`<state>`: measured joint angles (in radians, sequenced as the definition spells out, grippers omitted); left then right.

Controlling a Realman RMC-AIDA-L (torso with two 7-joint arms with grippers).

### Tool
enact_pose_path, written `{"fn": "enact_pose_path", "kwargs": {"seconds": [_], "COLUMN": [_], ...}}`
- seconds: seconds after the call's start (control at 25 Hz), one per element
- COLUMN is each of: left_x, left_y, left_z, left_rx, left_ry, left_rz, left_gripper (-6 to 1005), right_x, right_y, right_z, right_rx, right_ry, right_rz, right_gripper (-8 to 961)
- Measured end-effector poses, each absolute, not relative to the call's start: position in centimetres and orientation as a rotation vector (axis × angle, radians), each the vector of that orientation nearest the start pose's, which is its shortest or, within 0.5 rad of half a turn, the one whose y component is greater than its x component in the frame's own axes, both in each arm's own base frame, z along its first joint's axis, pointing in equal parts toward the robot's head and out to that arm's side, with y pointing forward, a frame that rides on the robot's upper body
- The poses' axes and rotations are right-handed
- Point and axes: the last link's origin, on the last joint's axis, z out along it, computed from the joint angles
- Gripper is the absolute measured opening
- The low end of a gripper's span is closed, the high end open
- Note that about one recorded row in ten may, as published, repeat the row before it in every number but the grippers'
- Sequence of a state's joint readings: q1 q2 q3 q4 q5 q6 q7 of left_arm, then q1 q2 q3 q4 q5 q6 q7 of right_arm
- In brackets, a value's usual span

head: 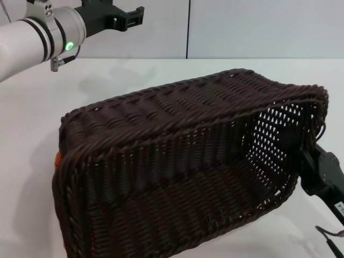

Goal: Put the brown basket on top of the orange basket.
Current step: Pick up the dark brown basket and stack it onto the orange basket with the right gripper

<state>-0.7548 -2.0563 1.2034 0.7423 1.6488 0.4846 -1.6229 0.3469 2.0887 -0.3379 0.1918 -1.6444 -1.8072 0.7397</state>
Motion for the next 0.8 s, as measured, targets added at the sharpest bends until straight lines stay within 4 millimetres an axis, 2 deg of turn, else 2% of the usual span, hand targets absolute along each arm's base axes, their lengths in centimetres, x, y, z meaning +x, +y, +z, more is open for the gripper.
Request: {"fn": "enact_pose_path", "kwargs": {"seconds": [0.48,0.8], "left_x": [-17.43,-17.34], "left_y": [48.36,48.44], "left_z": [1.88,1.9], "left_rx": [-2.086,-2.085], "left_ry": [-0.533,-0.525], "left_rz": [-0.457,-0.453], "left_gripper": [829,829], "right_x": [27.27,27.2], "right_y": [21.59,22.05], "right_z": [-5.22,-5.37], "right_rx": [-1.908,-1.95], "right_ry": [0.838,0.855], "right_rz": [1.538,1.528], "right_gripper": [154,162]}}
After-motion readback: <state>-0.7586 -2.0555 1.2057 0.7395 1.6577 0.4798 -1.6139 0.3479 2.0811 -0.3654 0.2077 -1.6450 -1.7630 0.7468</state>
